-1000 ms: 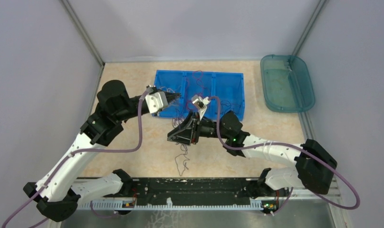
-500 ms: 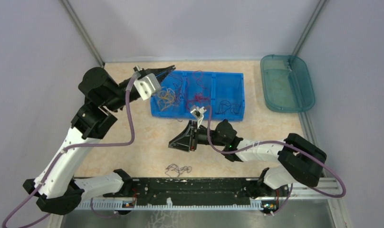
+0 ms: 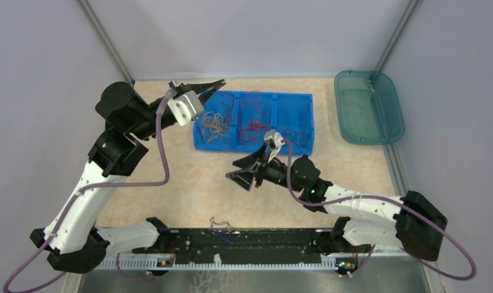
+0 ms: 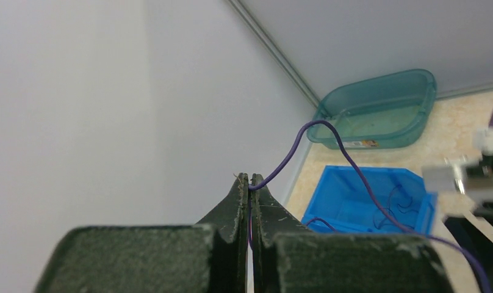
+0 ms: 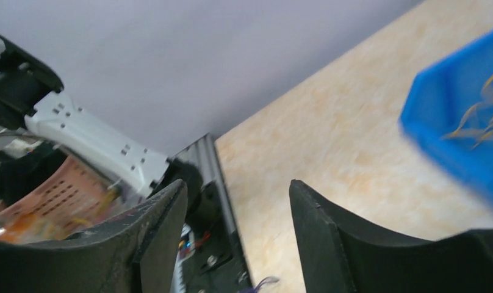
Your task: Untangle the cables
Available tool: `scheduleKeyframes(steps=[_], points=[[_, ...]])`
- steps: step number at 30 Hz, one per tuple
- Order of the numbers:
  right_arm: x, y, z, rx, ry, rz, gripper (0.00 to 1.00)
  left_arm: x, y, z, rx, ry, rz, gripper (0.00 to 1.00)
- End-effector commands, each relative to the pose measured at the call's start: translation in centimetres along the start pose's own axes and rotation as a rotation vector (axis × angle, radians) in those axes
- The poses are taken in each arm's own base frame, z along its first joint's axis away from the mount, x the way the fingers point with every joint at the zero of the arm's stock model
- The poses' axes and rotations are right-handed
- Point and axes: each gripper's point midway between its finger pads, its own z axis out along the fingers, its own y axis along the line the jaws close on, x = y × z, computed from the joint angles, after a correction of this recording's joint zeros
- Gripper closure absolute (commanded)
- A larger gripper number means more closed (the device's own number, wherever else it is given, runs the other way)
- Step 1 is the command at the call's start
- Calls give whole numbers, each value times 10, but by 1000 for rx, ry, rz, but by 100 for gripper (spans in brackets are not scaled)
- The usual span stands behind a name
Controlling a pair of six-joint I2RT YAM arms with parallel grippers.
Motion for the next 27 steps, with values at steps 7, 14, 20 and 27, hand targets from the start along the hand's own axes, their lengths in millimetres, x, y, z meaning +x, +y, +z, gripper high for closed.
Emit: scheduleKeyframes(steps=[7,14,20,27], points=[[-164,37,-15,130,-335,-396,21,3,-70,-17,301,-1,-182,99],[-177,42,-19,128,-306,-458,21,5,-104,-28,437,-1,-296,99],[-168,58,5,-6,-224,-424,24,4,-119,-31,503,-4,-364,99],[-143,34,21,5,-195,-346,39,-11,-115,-32,520,-33,-396,100]])
